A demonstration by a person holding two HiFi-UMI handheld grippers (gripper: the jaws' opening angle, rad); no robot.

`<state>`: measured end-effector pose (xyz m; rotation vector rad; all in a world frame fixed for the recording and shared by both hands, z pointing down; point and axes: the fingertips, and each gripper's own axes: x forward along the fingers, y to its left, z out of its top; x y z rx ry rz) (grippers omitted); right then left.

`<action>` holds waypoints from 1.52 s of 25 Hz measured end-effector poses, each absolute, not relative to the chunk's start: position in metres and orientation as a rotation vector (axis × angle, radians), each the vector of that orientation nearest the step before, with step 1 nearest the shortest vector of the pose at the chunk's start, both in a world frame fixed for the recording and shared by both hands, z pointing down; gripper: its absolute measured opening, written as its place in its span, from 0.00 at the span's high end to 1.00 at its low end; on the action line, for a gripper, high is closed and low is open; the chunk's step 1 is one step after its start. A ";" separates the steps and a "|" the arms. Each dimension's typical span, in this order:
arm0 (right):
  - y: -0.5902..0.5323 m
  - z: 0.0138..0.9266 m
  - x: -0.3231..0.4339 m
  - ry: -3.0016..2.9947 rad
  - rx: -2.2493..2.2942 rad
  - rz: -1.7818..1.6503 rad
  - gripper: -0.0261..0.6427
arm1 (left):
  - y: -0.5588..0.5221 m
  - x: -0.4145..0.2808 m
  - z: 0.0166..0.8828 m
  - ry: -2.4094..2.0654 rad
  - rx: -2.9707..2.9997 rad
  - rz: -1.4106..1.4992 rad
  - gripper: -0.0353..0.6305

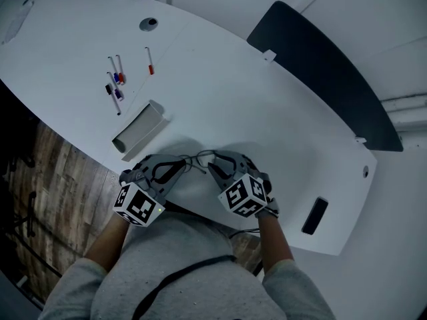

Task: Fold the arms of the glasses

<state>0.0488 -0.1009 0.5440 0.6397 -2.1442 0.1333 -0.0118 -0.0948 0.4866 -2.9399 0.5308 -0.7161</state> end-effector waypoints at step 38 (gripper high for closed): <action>-0.092 0.476 0.036 -2.226 0.547 -0.091 0.90 | -0.094 0.015 0.506 0.443 -2.963 -0.816 0.91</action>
